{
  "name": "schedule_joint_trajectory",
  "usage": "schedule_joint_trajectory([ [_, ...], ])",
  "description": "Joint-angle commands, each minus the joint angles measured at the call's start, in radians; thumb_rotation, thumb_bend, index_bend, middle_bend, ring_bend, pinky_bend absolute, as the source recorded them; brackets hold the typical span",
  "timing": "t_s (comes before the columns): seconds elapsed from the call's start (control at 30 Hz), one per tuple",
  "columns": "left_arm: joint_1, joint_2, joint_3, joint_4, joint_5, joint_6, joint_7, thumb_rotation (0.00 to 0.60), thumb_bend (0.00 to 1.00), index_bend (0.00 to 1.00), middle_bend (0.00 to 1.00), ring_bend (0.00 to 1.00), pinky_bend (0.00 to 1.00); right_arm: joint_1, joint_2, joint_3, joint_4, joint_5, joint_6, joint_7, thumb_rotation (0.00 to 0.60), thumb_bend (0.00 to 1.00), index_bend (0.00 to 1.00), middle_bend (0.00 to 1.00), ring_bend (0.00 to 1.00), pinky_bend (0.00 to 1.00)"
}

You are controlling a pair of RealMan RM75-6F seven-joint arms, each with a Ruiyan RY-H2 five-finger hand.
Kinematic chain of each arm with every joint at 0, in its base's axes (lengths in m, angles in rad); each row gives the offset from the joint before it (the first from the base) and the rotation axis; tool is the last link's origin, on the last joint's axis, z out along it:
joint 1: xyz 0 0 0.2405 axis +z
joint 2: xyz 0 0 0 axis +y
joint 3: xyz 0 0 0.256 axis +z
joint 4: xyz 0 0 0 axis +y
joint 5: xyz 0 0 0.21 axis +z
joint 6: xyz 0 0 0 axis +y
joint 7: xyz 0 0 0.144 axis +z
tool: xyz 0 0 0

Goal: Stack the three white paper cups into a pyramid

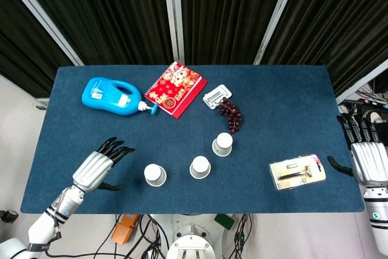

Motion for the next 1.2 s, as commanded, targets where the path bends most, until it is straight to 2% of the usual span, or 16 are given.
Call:
schedule_joint_trajectory([
  [0.03,-0.023,-0.039,0.007,-0.014,-0.022,-0.049,0.059,0.514,0.11,0.17,0.21,0.11,0.03,0.004,-0.005,0.000,0.007,0.002,-0.009,0.005,0.600,0.31,0.00,0.10,0.00,0.08],
  [0.2,-0.038,-0.105,-0.011,-0.001,-0.072,-0.079,0.133,0.500,0.11,0.23,0.23,0.14,0.04,0.007,-0.011,0.000,0.016,0.002,-0.019,0.011,0.600,0.31,0.00,0.10,0.00,0.08],
  [0.3,-0.046,-0.147,-0.026,0.012,-0.105,-0.088,0.169,0.469,0.13,0.27,0.25,0.16,0.07,0.007,-0.014,-0.001,0.021,0.000,-0.022,0.014,0.600,0.31,0.00,0.10,0.00,0.08],
  [0.6,-0.078,-0.229,-0.048,0.043,-0.169,-0.121,0.210,0.425,0.16,0.30,0.29,0.19,0.12,0.006,-0.018,-0.002,0.028,0.003,-0.029,0.020,0.600,0.31,0.00,0.10,0.00,0.08],
  [0.97,-0.091,-0.265,-0.044,0.086,-0.205,-0.120,0.279,0.421,0.18,0.34,0.36,0.24,0.22,0.008,-0.024,-0.003,0.038,0.007,-0.043,0.027,0.600,0.31,0.00,0.10,0.00,0.07],
  [1.2,-0.097,-0.276,-0.044,0.101,-0.213,-0.111,0.272,0.421,0.20,0.43,0.46,0.31,0.24,0.005,-0.022,-0.003,0.037,0.005,-0.039,0.028,0.600,0.31,0.00,0.10,0.00,0.07],
])
